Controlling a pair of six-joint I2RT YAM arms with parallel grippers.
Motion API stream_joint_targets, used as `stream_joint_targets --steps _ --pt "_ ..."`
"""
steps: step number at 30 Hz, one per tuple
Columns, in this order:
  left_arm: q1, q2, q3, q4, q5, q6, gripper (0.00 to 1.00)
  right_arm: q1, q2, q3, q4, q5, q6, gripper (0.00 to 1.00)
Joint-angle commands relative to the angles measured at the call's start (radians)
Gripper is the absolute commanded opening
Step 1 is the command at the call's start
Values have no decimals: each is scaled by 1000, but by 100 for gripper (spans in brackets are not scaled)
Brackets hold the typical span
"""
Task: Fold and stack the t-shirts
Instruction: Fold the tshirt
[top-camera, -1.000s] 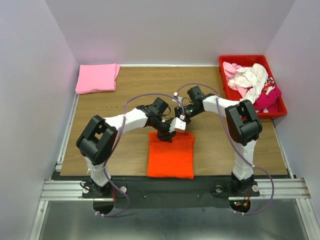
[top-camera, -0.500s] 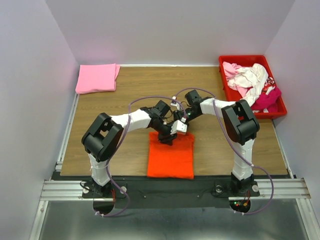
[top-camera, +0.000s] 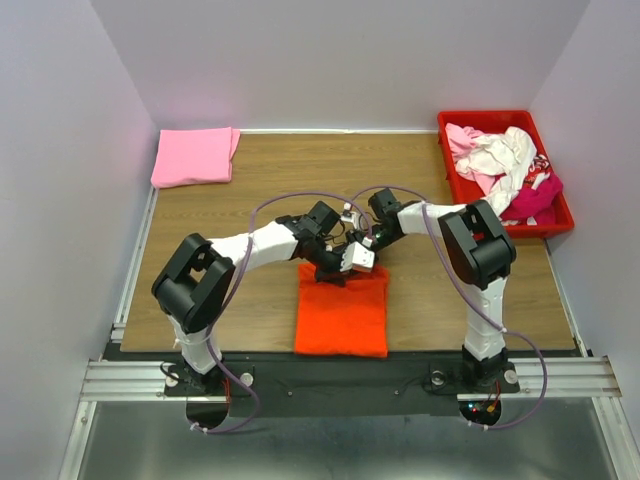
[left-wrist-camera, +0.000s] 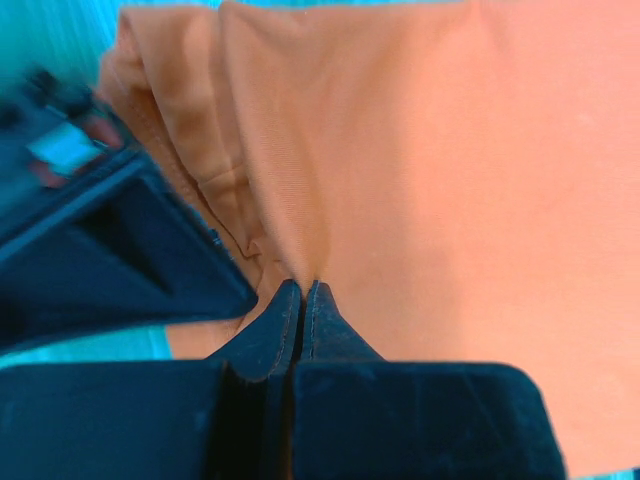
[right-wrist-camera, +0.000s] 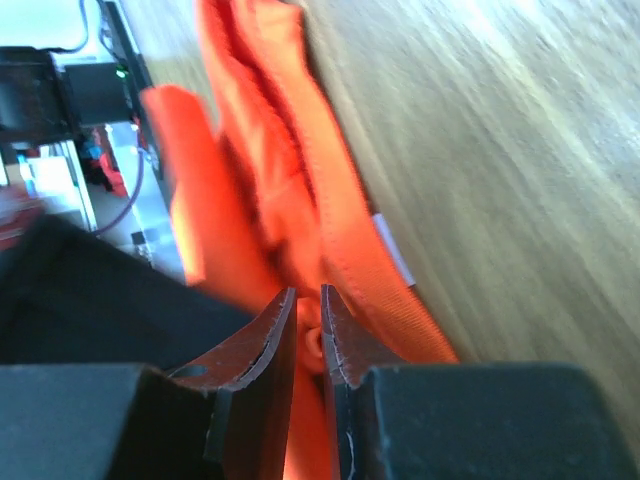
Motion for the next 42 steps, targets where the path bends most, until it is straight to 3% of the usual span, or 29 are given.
stream_joint_targets --steps 1,12,33,38,42 --pt "-19 -109 -21 -16 3 11 0 12 38 -8 26 17 -60 21" --pt "-37 -207 1 13 -125 45 0 12 100 -9 27 11 -76 21" --pt "12 -94 104 2 -111 149 0 0 69 32 21 31 -84 22" --pt "4 -101 102 1 -96 151 0 -28 38 141 16 112 -81 31" --pt "4 -92 101 2 -100 166 0 -42 26 204 15 175 -78 49"
